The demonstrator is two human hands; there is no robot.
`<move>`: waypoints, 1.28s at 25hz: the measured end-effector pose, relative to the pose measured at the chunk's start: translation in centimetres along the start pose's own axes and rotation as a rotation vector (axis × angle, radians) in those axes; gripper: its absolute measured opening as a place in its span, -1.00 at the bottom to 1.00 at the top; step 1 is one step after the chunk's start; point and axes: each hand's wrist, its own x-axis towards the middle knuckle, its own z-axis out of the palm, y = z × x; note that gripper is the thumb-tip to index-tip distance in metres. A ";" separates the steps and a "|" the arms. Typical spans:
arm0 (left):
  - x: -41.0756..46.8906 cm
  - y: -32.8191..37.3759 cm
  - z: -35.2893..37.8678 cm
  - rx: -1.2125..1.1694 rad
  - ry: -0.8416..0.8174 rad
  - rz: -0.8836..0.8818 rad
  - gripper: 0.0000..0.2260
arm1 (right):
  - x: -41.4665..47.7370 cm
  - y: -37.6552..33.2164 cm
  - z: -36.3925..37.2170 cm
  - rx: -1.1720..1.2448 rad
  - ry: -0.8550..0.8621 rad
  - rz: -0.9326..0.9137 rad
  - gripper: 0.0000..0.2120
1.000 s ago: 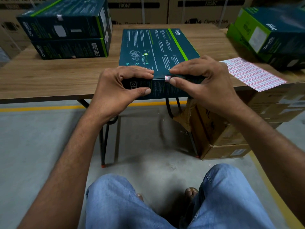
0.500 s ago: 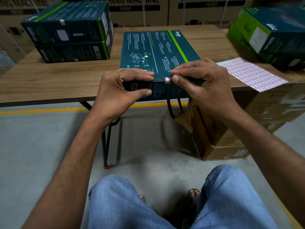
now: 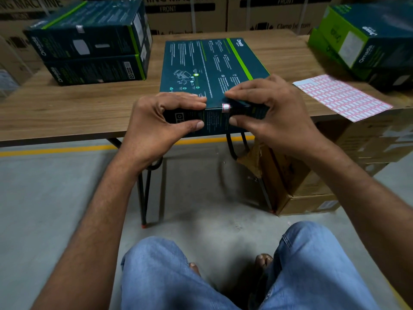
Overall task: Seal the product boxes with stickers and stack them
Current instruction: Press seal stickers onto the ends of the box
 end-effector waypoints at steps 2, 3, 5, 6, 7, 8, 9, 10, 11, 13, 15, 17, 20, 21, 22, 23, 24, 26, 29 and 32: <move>0.0 0.1 0.0 -0.001 0.000 0.002 -0.68 | 0.2 -0.3 -0.1 0.078 0.046 0.042 -0.71; 0.0 0.1 0.0 -0.001 0.001 0.005 -0.69 | 0.2 -0.5 0.1 0.086 0.067 0.037 -0.74; -0.1 0.1 0.0 -0.004 0.003 0.005 -0.69 | 0.0 -0.8 0.5 0.037 0.072 -0.022 -0.78; -0.1 0.2 0.0 -0.006 0.005 0.004 -0.69 | 0.0 -0.7 0.6 -0.015 0.057 -0.062 -0.78; -0.1 0.2 0.0 -0.004 0.007 0.004 -0.69 | 0.1 -0.6 0.7 -0.070 0.036 -0.091 -0.77; -0.1 0.3 0.1 0.000 0.008 0.004 -0.69 | 0.2 -0.4 0.7 -0.112 0.013 -0.105 -0.76; -0.1 0.3 0.1 0.004 0.009 0.003 -0.69 | 0.3 -0.3 0.5 -0.131 -0.008 -0.100 -0.73; -0.1 0.4 0.2 0.003 0.009 0.000 -0.69 | 0.3 -0.3 0.3 -0.126 -0.032 -0.079 -0.68; -0.2 0.6 0.1 0.003 0.007 -0.006 -0.68 | 0.1 -0.2 0.0 -0.106 -0.052 -0.053 -0.62; -0.2 1.2 -0.1 0.020 -0.014 -0.030 -0.63 | -0.4 -0.3 -0.7 -0.055 -0.051 0.002 -0.51; -0.2 1.6 -0.1 0.094 -0.027 -0.032 -0.55 | -1.2 0.1 -1.3 -0.048 -0.005 0.060 -0.51; -0.3 1.4 0.3 0.144 0.008 -0.034 -0.57 | -1.7 0.6 -1.4 -0.055 0.040 0.105 -0.55; -0.5 0.8 1.0 0.211 0.091 0.006 -0.65 | -2.1 0.8 -0.3 -0.021 0.115 0.111 -0.64; -0.5 0.6 1.1 0.213 0.116 0.004 -0.66 | -2.0 0.8 -0.1 -0.007 0.144 0.109 -0.67; -0.5 0.4 1.2 0.206 0.135 -0.004 -0.66 | -1.9 0.8 0.0 -0.002 0.165 0.111 -0.69; -0.4 0.4 1.3 0.198 0.146 -0.008 -0.67 | -1.8 0.8 -0.1 -0.006 0.172 0.121 -0.69; -0.4 0.3 1.4 0.191 0.152 -0.008 -0.67 | -1.8 0.6 -0.3 -0.016 0.163 0.132 -0.69; -0.4 0.3 1.4 0.173 0.151 -0.013 -0.66 | -1.5 0.0 -0.2 -0.036 0.141 0.105 -0.68; -0.4 0.2 1.3 0.145 0.150 -0.021 -0.64 | -1.1 -0.9 1.1 -0.031 0.163 -0.015 -0.74; -0.4 0.1 1.2 0.146 0.131 -0.022 -0.63 | -0.6 -0.8 2.1 -0.088 0.201 -0.067 -0.80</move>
